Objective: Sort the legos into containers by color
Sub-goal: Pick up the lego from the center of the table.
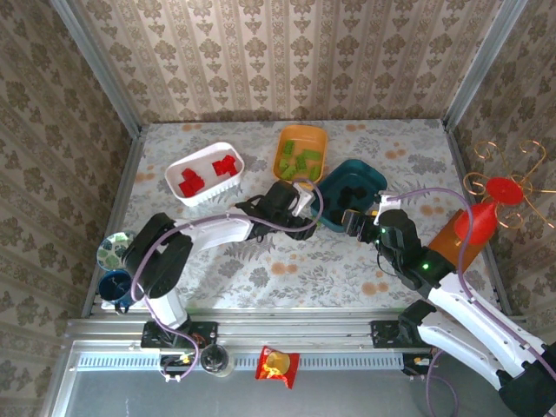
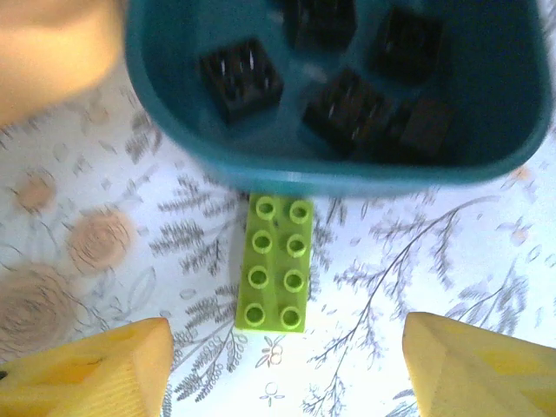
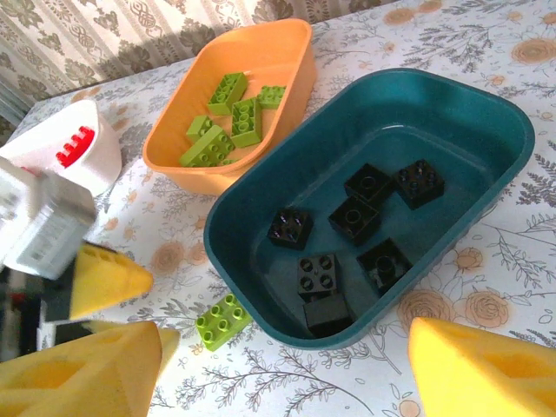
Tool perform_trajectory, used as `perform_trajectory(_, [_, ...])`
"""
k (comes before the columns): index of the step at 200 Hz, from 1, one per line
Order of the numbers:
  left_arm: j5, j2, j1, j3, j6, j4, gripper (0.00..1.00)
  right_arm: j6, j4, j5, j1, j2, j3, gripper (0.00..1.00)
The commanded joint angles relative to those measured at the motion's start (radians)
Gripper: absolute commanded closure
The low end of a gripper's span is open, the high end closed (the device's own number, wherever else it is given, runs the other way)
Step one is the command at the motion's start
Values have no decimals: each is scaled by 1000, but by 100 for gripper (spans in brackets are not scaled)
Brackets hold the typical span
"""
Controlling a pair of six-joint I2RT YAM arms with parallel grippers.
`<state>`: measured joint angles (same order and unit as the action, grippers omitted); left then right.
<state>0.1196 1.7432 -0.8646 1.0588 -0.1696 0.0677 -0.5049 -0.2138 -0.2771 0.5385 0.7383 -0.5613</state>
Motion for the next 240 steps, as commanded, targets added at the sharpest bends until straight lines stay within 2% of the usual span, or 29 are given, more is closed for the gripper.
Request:
perform_trajectory(1, [27,43,1,-13,32,-101,29,-7,4,1,-8,-12,-3,24])
perform_trajectory(53, [44,126,-3,24,68,-103,30,-7,-10,-4,-12,-22,-11,24])
perform_trajectory(100, [-55,173,-40,43,138,-72,32,-14,-5,0,-15,-25,-14,24])
perform_trajectory(145, [-106,226,-48,80,174,-46,45,-15,-13,1,-18,-33,-23,24])
perform_trajectory(177, [-158,252,-61,72,204,-33,47,-17,-13,0,-20,-48,-22,23])
perform_trajectory(240, [-226,263,-101,33,243,-50,65,-19,-12,-1,-22,-48,-22,23])
